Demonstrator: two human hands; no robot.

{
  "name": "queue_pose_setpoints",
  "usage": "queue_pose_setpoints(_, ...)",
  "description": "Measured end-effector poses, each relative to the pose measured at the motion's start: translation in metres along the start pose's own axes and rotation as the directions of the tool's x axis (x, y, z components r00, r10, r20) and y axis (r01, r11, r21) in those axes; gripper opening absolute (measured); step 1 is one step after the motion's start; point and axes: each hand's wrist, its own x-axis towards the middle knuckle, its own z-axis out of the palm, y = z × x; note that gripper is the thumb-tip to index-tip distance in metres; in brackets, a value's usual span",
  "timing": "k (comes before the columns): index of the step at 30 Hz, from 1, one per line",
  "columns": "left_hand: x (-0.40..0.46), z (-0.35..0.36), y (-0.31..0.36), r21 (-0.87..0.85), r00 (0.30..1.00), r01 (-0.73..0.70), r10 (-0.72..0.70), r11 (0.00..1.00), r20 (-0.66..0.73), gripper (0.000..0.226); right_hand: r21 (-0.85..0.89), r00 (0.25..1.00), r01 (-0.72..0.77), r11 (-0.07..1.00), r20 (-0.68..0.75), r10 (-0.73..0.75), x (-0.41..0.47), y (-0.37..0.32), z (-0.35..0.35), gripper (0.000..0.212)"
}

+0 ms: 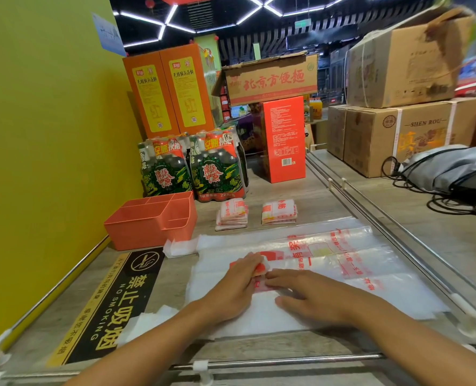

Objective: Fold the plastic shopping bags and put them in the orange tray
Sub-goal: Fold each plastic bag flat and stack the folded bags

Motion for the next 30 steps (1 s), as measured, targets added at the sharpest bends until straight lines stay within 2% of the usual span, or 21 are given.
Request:
queue_pose_setpoints(8,-0.006,0.002,-0.012,0.073,0.982,-0.186,0.187,0.980,0.000,0.050,0.069,0.999,0.043,0.997,0.002,-0.043,-0.001,0.000,-0.001,0.048)
queue_pose_setpoints(11,-0.008,0.003,-0.009,0.096,0.979,-0.202,0.199,0.975,0.034,0.049,0.081,0.999,0.036,0.996,0.005,-0.037,-0.001,-0.002,-0.001,0.049)
queue_pose_setpoints(13,-0.009,0.004,-0.008,0.120,0.983,-0.166,0.156,0.979,0.095,0.051,0.065,1.000,0.019,0.998,0.005,-0.019,-0.002,-0.003,-0.003,0.049)
queue_pose_setpoints(15,-0.009,0.003,-0.006,0.152,0.981,-0.137,0.114,0.979,0.156,0.053,-0.016,0.998,-0.017,1.000,-0.058,0.016,-0.001,-0.002,-0.005,0.042)
queue_pose_setpoints(17,-0.010,0.001,-0.004,0.184,0.976,-0.138,0.102,0.973,0.194,0.055,-0.072,0.974,-0.110,0.991,-0.208,0.093,-0.001,0.001,-0.008,0.033)
queue_pose_setpoints(19,-0.011,0.000,-0.002,0.205,0.973,-0.148,0.105,0.967,0.206,0.055,-0.038,0.933,-0.173,0.984,-0.327,0.152,-0.003,0.003,-0.010,0.036)
queue_pose_setpoints(20,-0.011,0.001,-0.002,0.215,0.972,-0.148,0.102,0.965,0.212,0.056,-0.012,0.931,-0.169,0.985,-0.329,0.156,-0.003,0.003,-0.009,0.040)
queue_pose_setpoints(21,-0.010,0.002,-0.002,0.222,0.972,-0.141,0.092,0.965,0.217,0.057,0.004,0.948,-0.149,0.989,-0.286,0.144,-0.004,0.003,-0.008,0.045)
queue_pose_setpoints(23,-0.008,0.003,-0.003,0.228,0.970,-0.121,0.066,0.966,0.232,0.060,-0.029,0.989,-0.099,0.995,-0.110,0.095,-0.006,-0.001,-0.004,0.054)
queue_pose_setpoints(25,-0.007,0.004,-0.004,0.231,0.969,-0.101,0.044,0.968,0.243,0.066,-0.093,0.996,-0.081,0.992,0.041,0.085,-0.007,-0.004,-0.002,0.062)
queue_pose_setpoints(30,-0.009,0.006,-0.001,0.264,0.973,0.061,-0.116,0.963,0.199,0.082,-0.172,0.985,-0.087,0.981,0.130,0.110,-0.008,-0.009,-0.006,0.066)
